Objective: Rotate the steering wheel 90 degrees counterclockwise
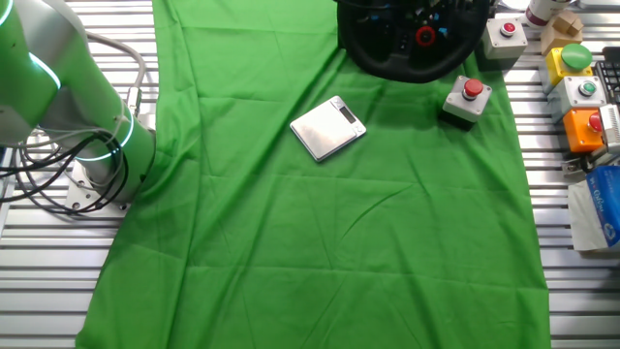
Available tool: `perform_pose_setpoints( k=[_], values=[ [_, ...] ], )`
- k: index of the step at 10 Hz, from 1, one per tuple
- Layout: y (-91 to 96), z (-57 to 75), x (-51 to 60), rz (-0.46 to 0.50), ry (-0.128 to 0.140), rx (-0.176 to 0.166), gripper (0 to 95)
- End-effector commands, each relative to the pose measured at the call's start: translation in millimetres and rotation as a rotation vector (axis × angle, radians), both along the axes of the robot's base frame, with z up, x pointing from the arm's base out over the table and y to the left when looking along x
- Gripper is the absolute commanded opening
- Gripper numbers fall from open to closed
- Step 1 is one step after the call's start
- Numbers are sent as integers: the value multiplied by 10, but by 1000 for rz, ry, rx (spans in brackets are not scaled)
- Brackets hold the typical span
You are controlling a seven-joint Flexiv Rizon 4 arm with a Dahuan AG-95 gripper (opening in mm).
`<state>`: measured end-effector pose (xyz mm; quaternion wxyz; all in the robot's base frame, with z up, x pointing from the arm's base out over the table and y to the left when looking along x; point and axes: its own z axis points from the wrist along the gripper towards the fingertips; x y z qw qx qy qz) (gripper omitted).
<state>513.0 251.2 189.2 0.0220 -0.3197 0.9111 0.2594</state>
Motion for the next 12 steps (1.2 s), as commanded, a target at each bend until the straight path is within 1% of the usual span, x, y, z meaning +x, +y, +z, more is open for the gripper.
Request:
perform_pose_setpoints(
  k=[1,3,6,7,8,9,10,11,12],
  values=[
    [0,-36,-67,-8,2,-2,760],
    [3,-76,-124,-7,12,-12,760],
    [9,-130,-201,-6,11,-14,760],
    [11,-149,-226,-2,6,-16,760],
    [3,-170,-237,9,-6,-21,760],
    [-17,-197,-245,24,-25,-22,760],
    [-82,-250,-267,44,-54,-13,760],
    [-136,-284,-284,59,-73,-7,760],
    [-185,-314,-301,72,-84,-3,760]
  ],
)
